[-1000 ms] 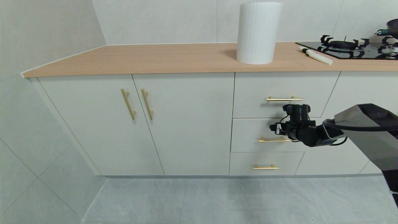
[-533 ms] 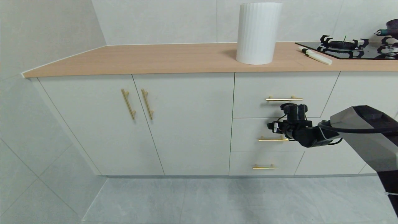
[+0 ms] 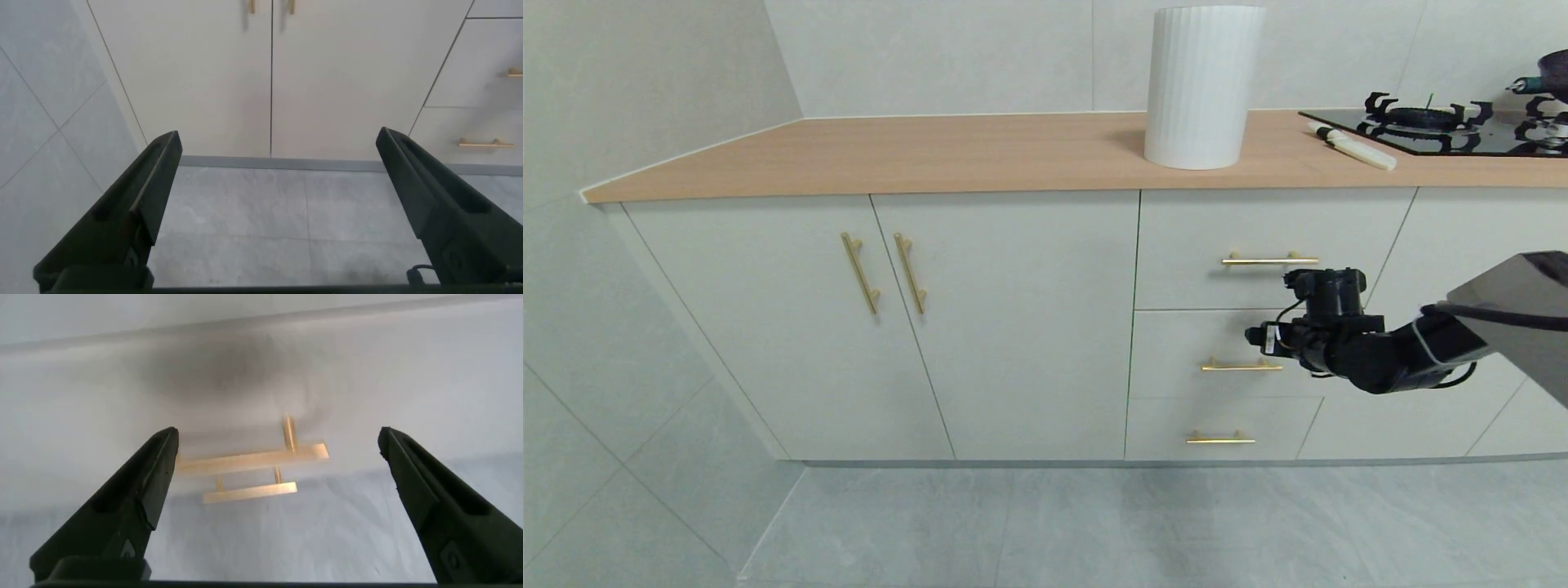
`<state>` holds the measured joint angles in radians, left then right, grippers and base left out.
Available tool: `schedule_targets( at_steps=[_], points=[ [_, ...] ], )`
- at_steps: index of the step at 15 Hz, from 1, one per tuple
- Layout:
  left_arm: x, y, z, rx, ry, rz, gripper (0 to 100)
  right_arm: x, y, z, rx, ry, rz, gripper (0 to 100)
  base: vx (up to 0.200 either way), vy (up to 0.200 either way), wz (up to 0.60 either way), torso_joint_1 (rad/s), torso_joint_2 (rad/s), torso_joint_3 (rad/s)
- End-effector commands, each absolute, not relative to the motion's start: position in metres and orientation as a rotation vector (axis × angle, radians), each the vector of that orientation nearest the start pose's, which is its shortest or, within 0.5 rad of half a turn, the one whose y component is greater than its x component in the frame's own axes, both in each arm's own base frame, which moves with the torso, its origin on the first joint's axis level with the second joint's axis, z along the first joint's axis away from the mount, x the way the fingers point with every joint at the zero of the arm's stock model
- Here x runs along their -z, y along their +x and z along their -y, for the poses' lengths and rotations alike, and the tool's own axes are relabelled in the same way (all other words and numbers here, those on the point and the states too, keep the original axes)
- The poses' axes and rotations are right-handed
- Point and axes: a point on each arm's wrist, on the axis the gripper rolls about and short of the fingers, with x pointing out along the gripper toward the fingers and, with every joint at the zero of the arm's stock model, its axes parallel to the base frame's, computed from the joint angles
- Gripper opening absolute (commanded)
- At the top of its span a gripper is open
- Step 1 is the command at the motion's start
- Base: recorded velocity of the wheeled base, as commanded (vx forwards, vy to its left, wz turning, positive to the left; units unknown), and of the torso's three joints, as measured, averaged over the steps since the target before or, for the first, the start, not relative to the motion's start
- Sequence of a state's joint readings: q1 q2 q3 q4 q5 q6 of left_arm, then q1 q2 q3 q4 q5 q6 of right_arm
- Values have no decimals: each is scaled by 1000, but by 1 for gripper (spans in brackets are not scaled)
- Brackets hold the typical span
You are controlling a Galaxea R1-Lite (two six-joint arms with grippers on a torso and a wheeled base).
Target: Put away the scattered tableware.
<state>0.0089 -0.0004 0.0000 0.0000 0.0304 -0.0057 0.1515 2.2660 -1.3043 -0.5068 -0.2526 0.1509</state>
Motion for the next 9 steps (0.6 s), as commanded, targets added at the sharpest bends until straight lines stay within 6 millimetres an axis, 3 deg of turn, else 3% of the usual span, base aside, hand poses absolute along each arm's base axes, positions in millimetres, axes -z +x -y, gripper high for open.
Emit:
schedule_targets(
  at_steps=[1, 4, 5, 6, 7, 8, 9],
  points=[
    [-75, -23, 0, -40, -6, 0, 100, -163, 356, -49, 131, 78, -316, 100, 0, 0, 0, 0, 0, 0],
    [-75, -23, 0, -40, -6, 0, 100, -213, 239, -32, 117, 100, -176, 100, 0, 0, 0, 0, 0, 0],
    [-75, -23, 0, -40, -6, 0, 100, -216, 218, -30, 110, 102, -150, 100, 0, 0, 0, 0, 0, 0],
    [-75, -23, 0, -40, -6, 0, 100, -224, 163, -22, 100, 70, -68, 100, 0, 0, 0, 0, 0, 0],
    [-75, -23, 0, -40, -6, 0, 100, -222, 126, -15, 103, 22, -26, 100, 0, 0, 0, 0, 0, 0],
    [-75, -23, 0, -40, -5, 0, 100, -222, 112, -13, 112, 2, -10, 100, 0, 0, 0, 0, 0, 0],
    [-75, -23, 0, -40, -6, 0, 100, -220, 69, -4, 153, -41, 31, 100, 0, 0, 0, 0, 0, 0]
  ],
)
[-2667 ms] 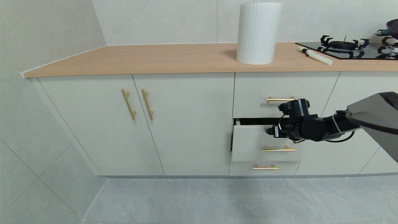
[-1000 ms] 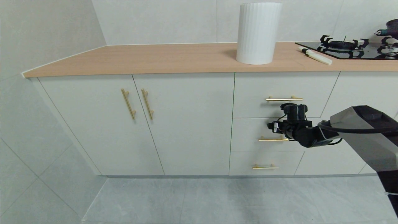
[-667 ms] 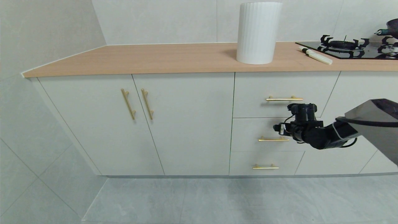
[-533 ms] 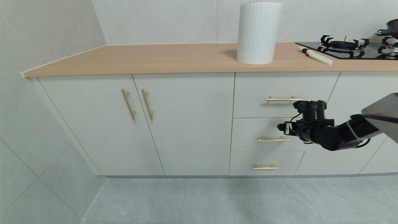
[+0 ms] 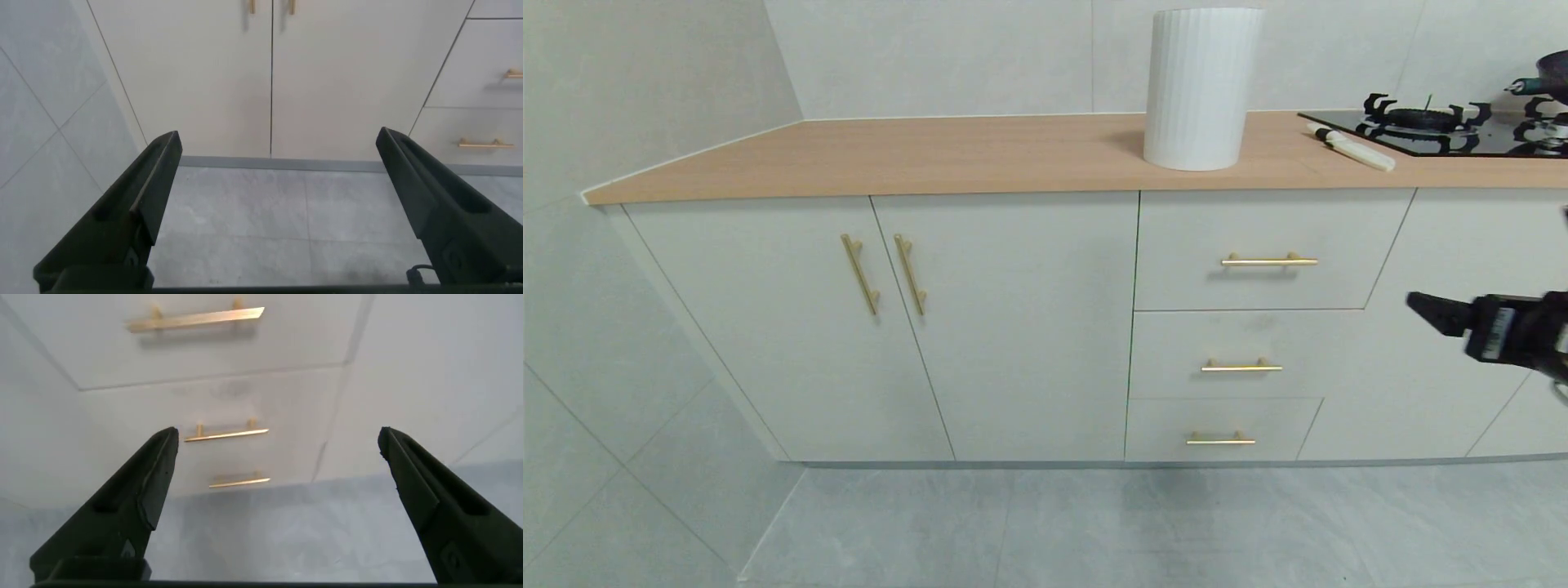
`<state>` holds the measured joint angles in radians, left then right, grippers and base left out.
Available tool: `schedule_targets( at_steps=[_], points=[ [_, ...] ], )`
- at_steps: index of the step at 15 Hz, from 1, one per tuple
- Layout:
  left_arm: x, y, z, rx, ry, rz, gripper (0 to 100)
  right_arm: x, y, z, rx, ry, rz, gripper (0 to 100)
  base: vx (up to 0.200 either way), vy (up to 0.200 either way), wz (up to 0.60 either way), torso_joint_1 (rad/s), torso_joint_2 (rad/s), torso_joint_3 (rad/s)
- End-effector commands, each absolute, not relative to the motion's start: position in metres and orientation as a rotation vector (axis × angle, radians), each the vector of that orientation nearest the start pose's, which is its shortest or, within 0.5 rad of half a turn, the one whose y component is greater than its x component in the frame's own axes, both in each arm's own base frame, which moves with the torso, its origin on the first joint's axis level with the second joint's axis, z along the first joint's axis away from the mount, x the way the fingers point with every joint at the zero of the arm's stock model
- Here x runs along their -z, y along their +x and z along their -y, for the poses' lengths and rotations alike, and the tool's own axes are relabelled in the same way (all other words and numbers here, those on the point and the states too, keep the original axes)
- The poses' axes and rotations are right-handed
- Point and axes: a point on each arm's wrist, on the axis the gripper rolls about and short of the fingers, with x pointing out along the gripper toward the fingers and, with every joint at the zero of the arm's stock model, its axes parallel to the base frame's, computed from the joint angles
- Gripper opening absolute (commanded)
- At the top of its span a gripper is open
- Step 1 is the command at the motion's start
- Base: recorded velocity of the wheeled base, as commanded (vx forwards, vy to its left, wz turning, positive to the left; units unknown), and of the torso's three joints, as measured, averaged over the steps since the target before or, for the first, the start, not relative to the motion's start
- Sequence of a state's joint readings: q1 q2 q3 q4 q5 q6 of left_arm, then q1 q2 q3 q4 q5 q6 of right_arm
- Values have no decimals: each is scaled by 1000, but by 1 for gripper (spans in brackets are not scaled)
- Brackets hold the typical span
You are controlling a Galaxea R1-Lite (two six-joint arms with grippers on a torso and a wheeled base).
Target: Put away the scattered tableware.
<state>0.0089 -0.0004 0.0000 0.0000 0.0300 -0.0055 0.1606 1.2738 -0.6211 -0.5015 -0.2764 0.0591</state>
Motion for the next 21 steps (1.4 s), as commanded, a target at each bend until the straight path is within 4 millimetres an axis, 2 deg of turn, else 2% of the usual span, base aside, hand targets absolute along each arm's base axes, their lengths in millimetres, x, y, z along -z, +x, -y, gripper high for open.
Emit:
schedule_targets(
  at_steps=[1, 2, 3, 4, 5, 8, 13, 15, 18, 21],
  points=[
    [-75, -23, 0, -40, -6, 0, 100, -218, 40, 1, 169, -65, 50, 100, 0, 0, 0, 0, 0, 0],
    [-75, -23, 0, -40, -6, 0, 100, -217, 16, 5, 194, -83, 69, 100, 0, 0, 0, 0, 0, 0],
    [-75, -23, 0, -40, -6, 0, 100, -215, 3, 8, 213, -88, 74, 100, 0, 0, 0, 0, 0, 0],
    [-75, -23, 0, -40, -6, 0, 100, -208, -24, 13, 250, -78, 98, 100, 0, 0, 0, 0, 0, 0],
    [-75, -23, 0, -40, -6, 0, 100, -199, -40, 16, 269, -74, 110, 100, 0, 0, 0, 0, 0, 0],
    [-75, -23, 0, -40, -6, 0, 100, -182, -62, 17, 320, -71, 129, 100, 0, 0, 0, 0, 0, 0],
    [-75, -23, 0, -40, -6, 0, 100, -160, -53, 17, 433, 16, 62, 100, 0, 0, 0, 0, 0, 0],
    [-75, -23, 0, -40, -6, 0, 100, -135, -57, 11, 552, 15, 64, 100, 0, 0, 0, 0, 0, 0],
    [-75, -23, 0, -40, -6, 0, 100, -123, -50, 10, 468, 47, 65, 100, 0, 0, 0, 0, 0, 0],
    [-75, -23, 0, -40, -6, -1, 100, -103, -34, 5, 229, 43, 77, 100, 0, 0, 0, 0, 0, 0]
  ],
)
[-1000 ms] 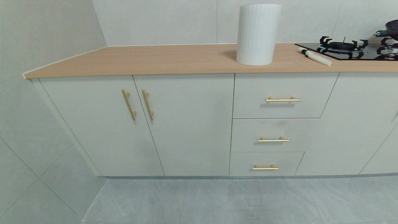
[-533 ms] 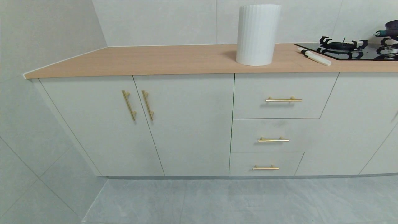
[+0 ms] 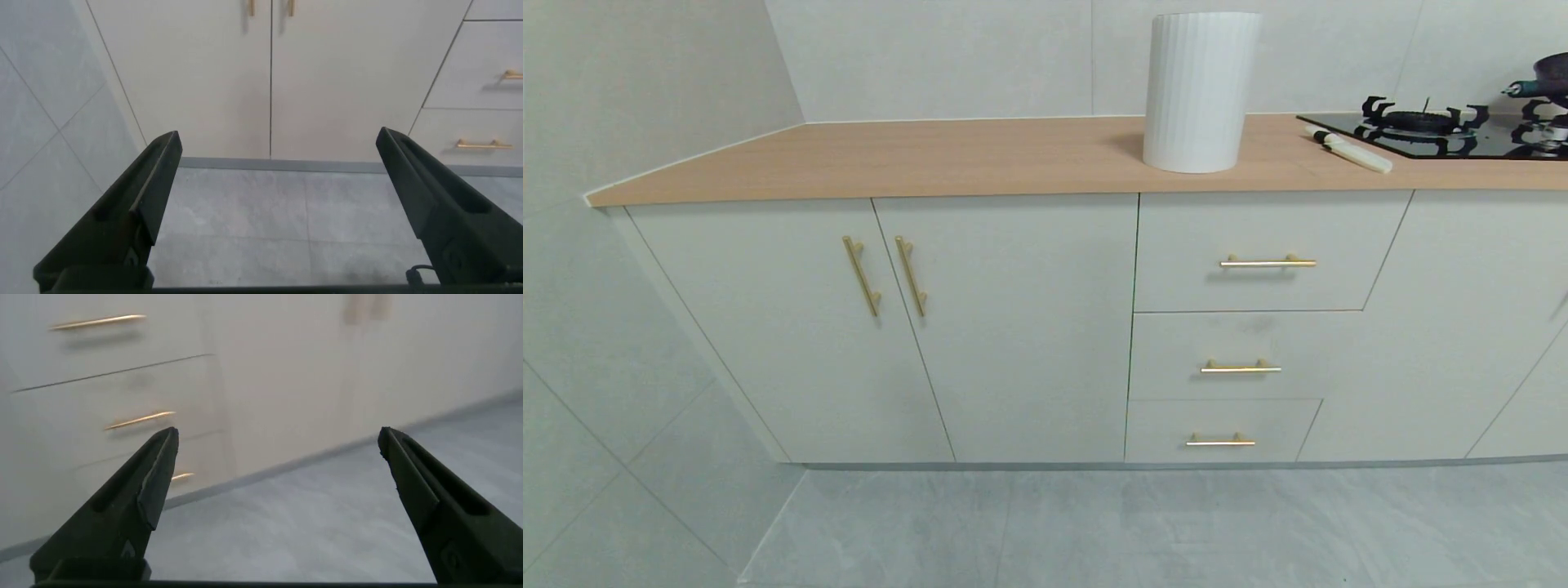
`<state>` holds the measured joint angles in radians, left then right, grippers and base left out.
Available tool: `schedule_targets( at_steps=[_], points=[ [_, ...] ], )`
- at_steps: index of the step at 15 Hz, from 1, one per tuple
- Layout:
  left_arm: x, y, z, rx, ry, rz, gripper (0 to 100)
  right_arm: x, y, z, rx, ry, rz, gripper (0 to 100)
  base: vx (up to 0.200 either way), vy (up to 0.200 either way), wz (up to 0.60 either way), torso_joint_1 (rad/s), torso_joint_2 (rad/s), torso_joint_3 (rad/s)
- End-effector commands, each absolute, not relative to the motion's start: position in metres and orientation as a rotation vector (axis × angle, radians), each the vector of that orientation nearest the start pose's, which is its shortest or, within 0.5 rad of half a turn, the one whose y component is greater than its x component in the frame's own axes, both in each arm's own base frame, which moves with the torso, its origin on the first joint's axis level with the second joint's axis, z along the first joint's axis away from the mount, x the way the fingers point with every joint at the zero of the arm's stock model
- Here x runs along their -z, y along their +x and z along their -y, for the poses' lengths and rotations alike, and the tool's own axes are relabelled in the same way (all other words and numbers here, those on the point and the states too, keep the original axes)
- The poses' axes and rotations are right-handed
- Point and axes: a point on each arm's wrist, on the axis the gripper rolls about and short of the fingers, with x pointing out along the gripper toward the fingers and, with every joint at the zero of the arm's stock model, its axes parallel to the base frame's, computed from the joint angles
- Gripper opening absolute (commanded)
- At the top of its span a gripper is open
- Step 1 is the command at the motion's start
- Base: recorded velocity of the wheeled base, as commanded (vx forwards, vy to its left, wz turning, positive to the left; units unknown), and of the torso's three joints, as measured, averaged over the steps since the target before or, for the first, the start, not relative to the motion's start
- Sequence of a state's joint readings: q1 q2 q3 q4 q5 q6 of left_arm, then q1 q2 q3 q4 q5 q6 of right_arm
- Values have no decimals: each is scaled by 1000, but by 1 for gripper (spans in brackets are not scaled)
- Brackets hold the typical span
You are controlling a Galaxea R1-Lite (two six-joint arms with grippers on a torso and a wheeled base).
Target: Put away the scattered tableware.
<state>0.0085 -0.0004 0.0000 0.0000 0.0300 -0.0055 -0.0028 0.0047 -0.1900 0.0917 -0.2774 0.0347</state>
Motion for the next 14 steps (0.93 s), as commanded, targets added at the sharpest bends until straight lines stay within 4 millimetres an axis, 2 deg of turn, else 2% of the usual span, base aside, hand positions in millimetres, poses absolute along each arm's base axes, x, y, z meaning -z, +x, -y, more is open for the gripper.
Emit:
schedule_targets(
  at_steps=[1, 3, 7, 9, 14],
  points=[
    [-75, -23, 0, -40, -6, 0, 100, -94, -28, 3, 151, 32, 83, 100, 0, 0, 0, 0, 0, 0],
    [-75, -23, 0, -40, -6, 0, 100, -81, -23, 1, 58, -2, 54, 100, 0, 0, 0, 0, 0, 0],
    [-75, -23, 0, -40, -6, 0, 100, -78, -23, -2, -57, -61, 29, 100, 0, 0, 0, 0, 0, 0],
    [-75, -23, 0, -40, -5, 0, 100, -78, -23, -1, -56, -102, 23, 100, 0, 0, 0, 0, 0, 0],
    [-75, -23, 0, -40, -6, 0, 100, -78, -23, -1, -53, -59, 25, 100, 0, 0, 0, 0, 0, 0]
  ],
)
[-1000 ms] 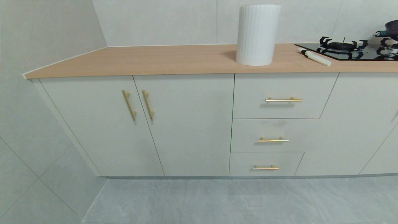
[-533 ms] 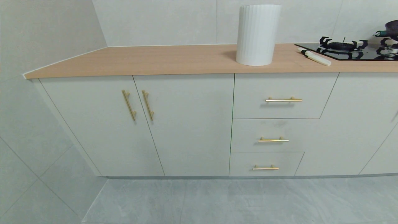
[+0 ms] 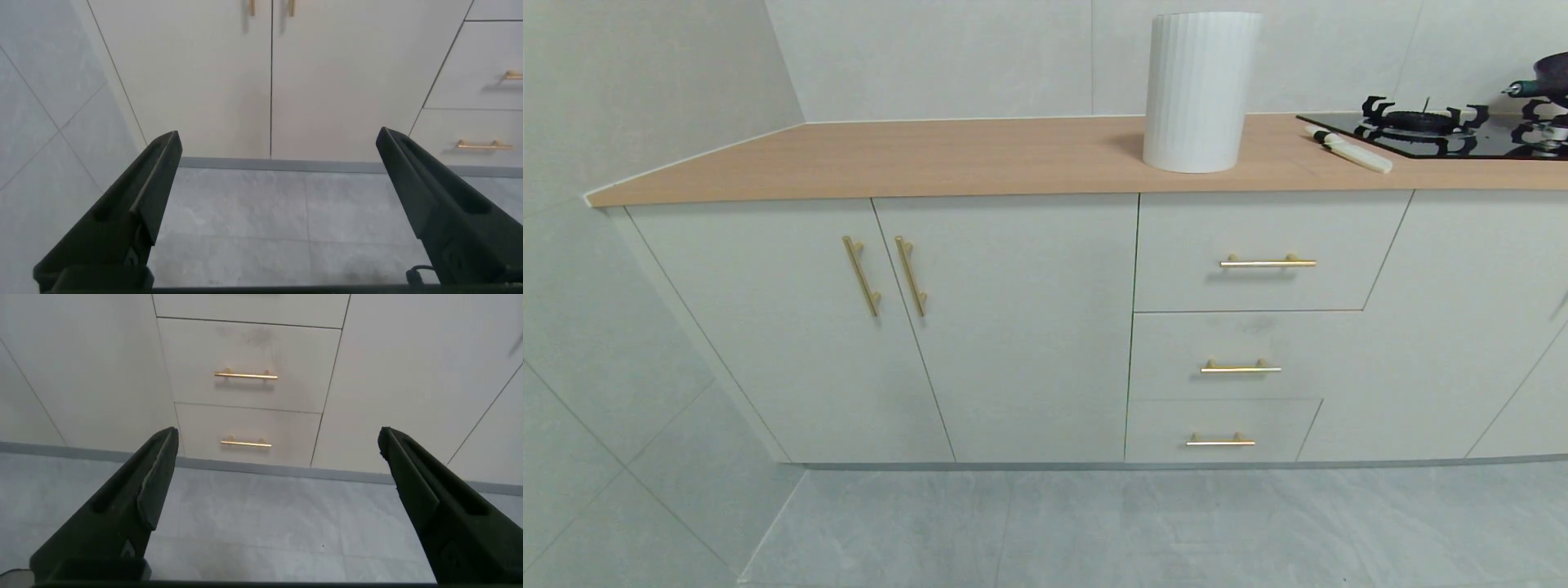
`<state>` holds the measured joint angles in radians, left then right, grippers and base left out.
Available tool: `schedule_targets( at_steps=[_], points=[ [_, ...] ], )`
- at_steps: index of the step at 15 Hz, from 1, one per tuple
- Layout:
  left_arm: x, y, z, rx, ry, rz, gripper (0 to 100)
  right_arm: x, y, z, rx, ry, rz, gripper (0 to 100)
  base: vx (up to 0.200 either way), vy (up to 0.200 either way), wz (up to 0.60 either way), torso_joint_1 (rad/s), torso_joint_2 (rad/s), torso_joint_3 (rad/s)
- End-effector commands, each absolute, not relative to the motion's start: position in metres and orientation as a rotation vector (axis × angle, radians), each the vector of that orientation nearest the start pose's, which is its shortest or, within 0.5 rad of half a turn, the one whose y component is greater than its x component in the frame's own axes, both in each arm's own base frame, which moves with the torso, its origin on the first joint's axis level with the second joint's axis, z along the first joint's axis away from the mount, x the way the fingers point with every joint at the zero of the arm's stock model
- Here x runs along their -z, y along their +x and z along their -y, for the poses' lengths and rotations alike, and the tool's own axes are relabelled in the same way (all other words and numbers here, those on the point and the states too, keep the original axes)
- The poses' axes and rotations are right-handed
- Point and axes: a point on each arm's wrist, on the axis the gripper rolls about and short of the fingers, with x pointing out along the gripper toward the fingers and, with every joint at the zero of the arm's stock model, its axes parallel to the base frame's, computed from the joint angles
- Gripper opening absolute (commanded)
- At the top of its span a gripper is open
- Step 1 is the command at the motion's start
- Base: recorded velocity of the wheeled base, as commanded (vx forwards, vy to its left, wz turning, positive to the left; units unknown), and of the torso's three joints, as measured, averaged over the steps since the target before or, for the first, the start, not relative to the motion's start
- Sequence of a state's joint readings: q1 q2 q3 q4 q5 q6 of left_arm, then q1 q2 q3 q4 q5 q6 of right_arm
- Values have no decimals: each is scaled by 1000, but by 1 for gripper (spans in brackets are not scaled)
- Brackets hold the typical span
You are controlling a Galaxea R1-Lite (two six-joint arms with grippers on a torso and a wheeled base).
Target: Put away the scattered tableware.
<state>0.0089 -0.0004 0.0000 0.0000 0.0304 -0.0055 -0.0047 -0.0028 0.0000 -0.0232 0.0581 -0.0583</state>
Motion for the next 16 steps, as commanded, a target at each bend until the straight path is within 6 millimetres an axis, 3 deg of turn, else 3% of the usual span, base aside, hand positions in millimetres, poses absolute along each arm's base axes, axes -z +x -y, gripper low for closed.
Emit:
schedule_targets(
  at_steps=[1, 6, 16],
  points=[
    [-75, -23, 0, -40, -5, 0, 100, -78, -23, -1, -53, -59, 25, 100, 0, 0, 0, 0, 0, 0],
    [-75, -23, 0, -40, -5, 0, 100, -78, -23, -1, -56, -74, 24, 100, 0, 0, 0, 0, 0, 0],
    [-75, -23, 0, -40, -5, 0, 100, -78, -23, -2, -59, -74, 24, 100, 200, 0, 0, 4, 0, 2]
  ],
)
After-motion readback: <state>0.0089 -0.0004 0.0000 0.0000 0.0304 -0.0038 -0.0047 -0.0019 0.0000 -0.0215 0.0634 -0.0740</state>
